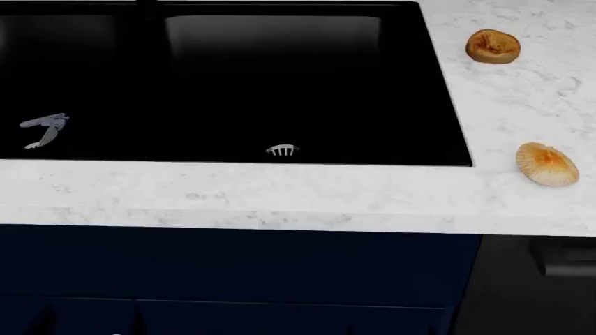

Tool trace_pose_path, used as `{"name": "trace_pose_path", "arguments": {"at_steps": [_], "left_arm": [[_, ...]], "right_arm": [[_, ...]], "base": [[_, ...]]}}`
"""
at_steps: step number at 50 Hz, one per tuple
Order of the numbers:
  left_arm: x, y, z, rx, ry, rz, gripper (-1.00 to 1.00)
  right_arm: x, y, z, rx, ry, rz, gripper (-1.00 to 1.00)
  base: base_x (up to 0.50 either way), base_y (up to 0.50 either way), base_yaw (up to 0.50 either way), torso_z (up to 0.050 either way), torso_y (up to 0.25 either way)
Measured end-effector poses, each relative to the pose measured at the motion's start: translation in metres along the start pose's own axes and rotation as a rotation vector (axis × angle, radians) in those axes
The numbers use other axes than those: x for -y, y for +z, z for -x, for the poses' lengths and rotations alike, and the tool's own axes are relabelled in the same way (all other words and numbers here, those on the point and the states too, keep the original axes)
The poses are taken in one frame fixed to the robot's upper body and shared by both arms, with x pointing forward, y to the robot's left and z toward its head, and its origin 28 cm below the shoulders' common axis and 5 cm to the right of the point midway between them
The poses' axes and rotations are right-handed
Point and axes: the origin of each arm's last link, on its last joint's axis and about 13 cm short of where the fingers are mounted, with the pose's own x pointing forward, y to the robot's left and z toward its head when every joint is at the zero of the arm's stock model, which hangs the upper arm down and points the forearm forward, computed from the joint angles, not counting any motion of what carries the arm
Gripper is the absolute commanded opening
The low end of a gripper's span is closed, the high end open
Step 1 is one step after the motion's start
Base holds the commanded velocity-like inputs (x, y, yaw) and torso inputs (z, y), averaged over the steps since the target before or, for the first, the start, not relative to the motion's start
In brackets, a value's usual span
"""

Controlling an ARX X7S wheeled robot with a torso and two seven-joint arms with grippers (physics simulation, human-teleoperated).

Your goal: Pick the scallop from the counter and place it in the sink

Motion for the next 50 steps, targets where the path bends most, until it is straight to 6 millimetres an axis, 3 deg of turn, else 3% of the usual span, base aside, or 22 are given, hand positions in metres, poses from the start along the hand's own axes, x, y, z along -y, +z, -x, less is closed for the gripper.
{"name": "trace_pose_path", "arguments": {"at_steps": [8, 21, 40, 50], "left_arm": [[-0.001, 0.025, -0.001, 0.106, 0.006, -0.021, 1.00], [-0.003, 0.046, 0.001, 0.203, 0.013, -0.034, 1.00], [-0.012, 0.075, -0.009, 0.220, 0.016, -0.073, 1.00], [-0.021, 0.101, -0.024, 0.169, 0.033, -0.115, 1.00]], "right_arm": [[0.001, 0.026, 0.000, 0.084, -0.003, 0.043, 1.00], [0.002, 0.050, 0.003, 0.171, -0.007, 0.072, 1.00], [0.013, 0.088, 0.006, 0.190, -0.021, 0.120, 1.00], [0.028, 0.129, 0.003, 0.178, -0.043, 0.115, 1.00]], "base": [[0.00, 0.00, 0.00, 0.000, 0.000], [0.00, 0.00, 0.00, 0.000, 0.000], [0.00, 0.00, 0.00, 0.000, 0.000], [0.00, 0.00, 0.00, 0.000, 0.000]]}}
